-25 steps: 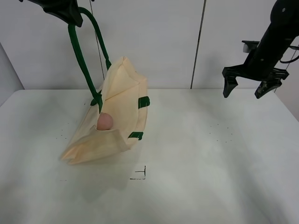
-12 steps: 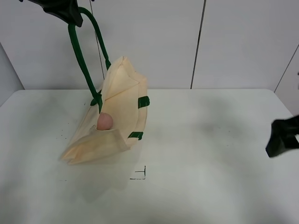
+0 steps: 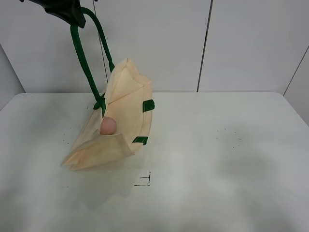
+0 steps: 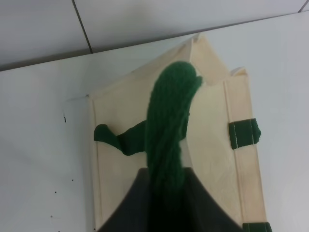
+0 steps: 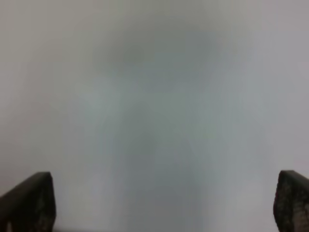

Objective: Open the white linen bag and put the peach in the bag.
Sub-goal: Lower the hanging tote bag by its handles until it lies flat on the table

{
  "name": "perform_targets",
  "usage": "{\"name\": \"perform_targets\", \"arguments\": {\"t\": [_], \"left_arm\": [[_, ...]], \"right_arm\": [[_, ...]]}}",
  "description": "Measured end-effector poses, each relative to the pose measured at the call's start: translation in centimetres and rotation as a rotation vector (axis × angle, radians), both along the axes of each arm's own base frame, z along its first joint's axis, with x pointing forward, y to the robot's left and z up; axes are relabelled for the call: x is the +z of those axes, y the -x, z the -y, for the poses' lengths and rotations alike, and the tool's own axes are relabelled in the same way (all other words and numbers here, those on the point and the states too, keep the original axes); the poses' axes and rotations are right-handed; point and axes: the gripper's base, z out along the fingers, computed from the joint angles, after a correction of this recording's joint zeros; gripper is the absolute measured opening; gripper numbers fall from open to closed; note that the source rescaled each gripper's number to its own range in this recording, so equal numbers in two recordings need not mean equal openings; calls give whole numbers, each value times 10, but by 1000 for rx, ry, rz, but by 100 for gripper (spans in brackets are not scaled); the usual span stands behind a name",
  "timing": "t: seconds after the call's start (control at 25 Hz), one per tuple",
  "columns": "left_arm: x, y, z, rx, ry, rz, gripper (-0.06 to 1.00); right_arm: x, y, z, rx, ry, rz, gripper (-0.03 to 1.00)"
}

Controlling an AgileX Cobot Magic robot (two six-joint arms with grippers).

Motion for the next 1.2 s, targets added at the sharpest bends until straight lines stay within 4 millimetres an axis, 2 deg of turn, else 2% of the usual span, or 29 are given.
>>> {"name": "perform_targets", "arguments": {"t": [0.24, 0.44, 0.56, 0.72, 1.04, 1.12, 1.2], "left_arm": [[0, 0, 0, 0, 0, 0, 0], [-6, -5, 2, 0, -4, -16, 0], [-20, -14, 5, -3, -10, -52, 0], [-57, -31, 18, -25, 23, -167, 0], [-176, -72, 38, -32, 5, -448, 0], [-195, -77, 40, -32, -7, -482, 8], [-207, -80, 41, -33, -12, -508, 29]], "right_arm": [[-1, 40, 3, -24, -3, 276, 100], [-1, 45, 4, -33, -4, 306, 100], [-1, 45, 4, -33, -4, 306, 100], [-1, 45, 4, -33, -4, 306, 100], [-1, 45, 4, -33, -4, 306, 100], [-1, 45, 4, -33, -3, 306, 100], [-1, 45, 4, -33, -3, 306, 100]]}}
